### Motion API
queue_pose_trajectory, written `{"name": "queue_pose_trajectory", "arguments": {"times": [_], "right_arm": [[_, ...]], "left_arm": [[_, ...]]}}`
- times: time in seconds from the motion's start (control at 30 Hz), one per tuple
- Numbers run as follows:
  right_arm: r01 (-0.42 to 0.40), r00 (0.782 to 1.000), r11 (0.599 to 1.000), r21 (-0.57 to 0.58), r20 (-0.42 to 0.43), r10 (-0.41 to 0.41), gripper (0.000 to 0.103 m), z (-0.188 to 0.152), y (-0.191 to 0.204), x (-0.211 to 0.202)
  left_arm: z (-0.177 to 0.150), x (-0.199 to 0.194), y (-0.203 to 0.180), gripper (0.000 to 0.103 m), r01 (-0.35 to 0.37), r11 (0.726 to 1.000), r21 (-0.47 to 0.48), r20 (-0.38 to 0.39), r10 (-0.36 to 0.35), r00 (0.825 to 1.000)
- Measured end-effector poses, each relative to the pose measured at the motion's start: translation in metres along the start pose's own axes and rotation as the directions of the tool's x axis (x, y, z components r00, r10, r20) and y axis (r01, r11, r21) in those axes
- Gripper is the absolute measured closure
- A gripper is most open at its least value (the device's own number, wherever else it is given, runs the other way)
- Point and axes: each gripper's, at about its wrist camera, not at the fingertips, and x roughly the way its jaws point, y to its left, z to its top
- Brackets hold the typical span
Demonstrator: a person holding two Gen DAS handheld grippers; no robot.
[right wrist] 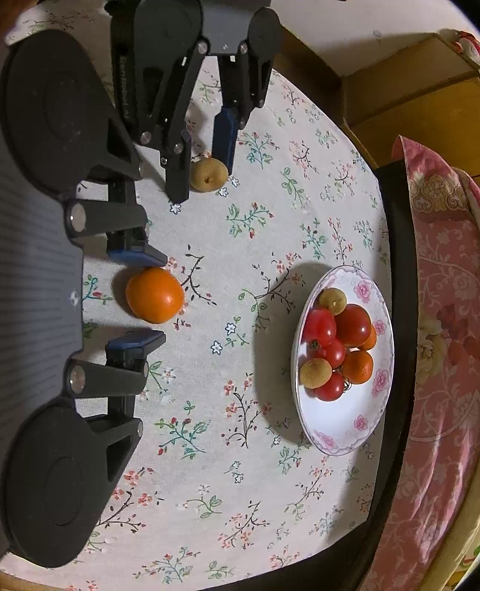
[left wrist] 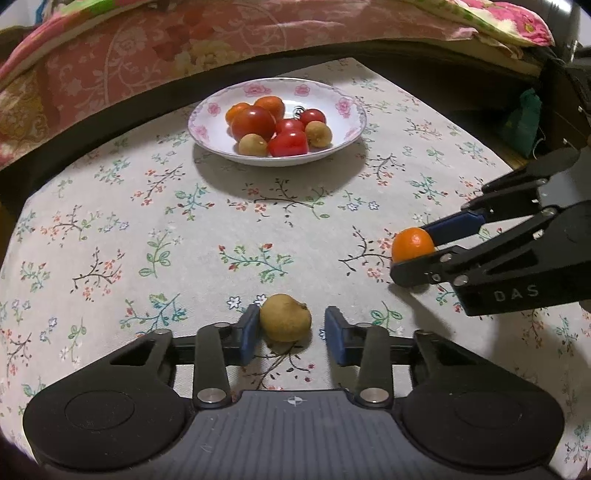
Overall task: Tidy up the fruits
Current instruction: 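Lift the kiwi and orange and carry them toward the white plate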
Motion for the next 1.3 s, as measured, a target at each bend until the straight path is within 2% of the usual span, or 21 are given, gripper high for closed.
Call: {"name": "queue_pose_trajectory", "arguments": {"times": [0.07, 0.53, 1.3], "right_arm": [[-0.001, 1.000, 1.000, 0.001, -0.003, 0.001, 0.069, 0.001, 0.000, 0.000], [-0.010, 1.000, 1.000, 0.028, 0.012, 0.010, 0.071, 0.006, -0.002, -0.004], [-0.013, 0.997, 0.999, 0.047, 0.077, 0.010, 0.071, 0.027, 0.001, -0.013]], "left_arm": [[0.000, -0.001, 0.000, 0.067, 0.008, 1.000, -0.002, -0.003, -0.008, 1.000], [0.009, -0.001, 0.001, 0.067, 0.036, 0.999, -0.023, 0.020, -0.036, 0.999], [0.034, -0.009, 0.003, 0.067, 0.006, 0.999, -0.039, 0.073, -0.003, 0.997]]}}
